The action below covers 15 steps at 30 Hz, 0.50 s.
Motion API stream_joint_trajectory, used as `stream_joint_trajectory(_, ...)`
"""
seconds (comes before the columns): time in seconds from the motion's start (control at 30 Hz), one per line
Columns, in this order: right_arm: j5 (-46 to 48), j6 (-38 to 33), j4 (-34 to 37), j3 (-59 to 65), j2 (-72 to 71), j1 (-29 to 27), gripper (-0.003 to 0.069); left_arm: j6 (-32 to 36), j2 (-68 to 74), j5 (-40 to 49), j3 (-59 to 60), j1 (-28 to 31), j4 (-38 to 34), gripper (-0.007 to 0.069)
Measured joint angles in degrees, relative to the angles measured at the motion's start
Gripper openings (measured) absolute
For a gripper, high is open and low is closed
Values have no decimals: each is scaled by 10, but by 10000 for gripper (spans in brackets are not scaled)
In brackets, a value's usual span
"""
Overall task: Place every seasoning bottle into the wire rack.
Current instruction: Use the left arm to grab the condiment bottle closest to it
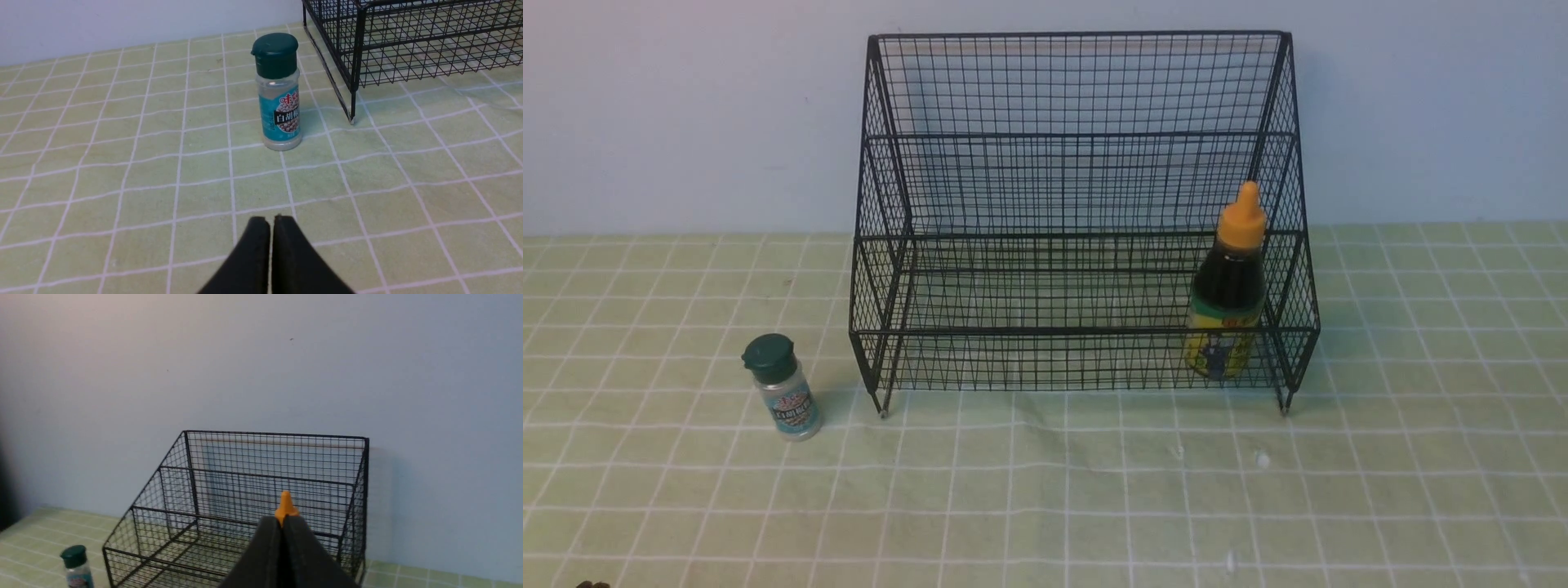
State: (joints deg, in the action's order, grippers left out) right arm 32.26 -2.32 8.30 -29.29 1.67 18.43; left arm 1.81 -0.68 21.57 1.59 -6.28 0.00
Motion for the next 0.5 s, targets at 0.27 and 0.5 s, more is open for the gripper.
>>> stream_joint_trajectory(0.27,-7,-25,-43,69,-1,-31,-12,0,0,0,0,0,0,-6)
stream_joint_trajectory(0.5,-23,-26,-49,213,-10,-179,-12,0,0,0,0,0,0,-6)
